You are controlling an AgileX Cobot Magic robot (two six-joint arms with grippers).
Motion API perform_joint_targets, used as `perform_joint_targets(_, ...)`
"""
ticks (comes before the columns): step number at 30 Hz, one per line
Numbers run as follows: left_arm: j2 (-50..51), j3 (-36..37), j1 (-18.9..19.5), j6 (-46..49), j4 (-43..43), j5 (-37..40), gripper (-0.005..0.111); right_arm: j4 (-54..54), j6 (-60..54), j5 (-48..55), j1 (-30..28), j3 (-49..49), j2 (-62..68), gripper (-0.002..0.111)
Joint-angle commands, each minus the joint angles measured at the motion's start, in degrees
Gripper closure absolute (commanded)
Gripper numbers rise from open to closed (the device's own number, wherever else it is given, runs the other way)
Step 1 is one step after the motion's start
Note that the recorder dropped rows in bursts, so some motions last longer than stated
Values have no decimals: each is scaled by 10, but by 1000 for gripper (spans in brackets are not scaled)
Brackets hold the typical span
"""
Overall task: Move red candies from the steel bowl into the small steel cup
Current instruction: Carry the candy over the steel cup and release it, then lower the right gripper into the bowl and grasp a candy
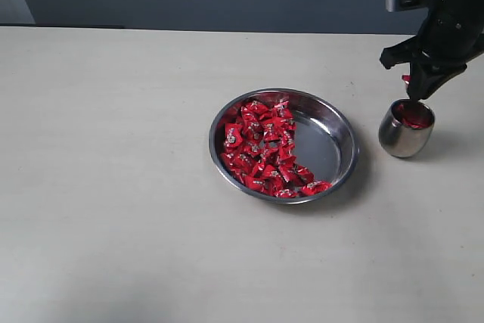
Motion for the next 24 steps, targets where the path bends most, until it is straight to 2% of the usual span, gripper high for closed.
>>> perform_joint_targets(1, -2, -1, -6, -3, 0, -2, 106, -2, -4, 1, -4, 4, 12, 109)
perform_joint_targets(3, -2, -1, -6, -3, 0, -2, 106, -4, -4, 1, -4, 4, 12, 106)
perform_joint_targets(6, -2, -1, -6, -3, 0, -2, 106, -4, -4, 1, -4, 4, 12, 85)
perform_joint_targets(8, -2, -1, -6, -3, 0, -2, 106, -4, -4, 1, -4, 4, 12, 77)
perform_joint_targets(15, -2, -1, -6, -3, 0, -2, 106, 0, 0, 1, -4, 4, 12, 77)
perform_joint_targets(20, -2, -1, -6, -3, 0, -2, 106, 127, -62, 1, 9, -3, 11, 77)
perform_joint_targets(24, -2, -1, -6, -3, 0, -2, 106, 162, -80, 1, 44, -8, 11, 77)
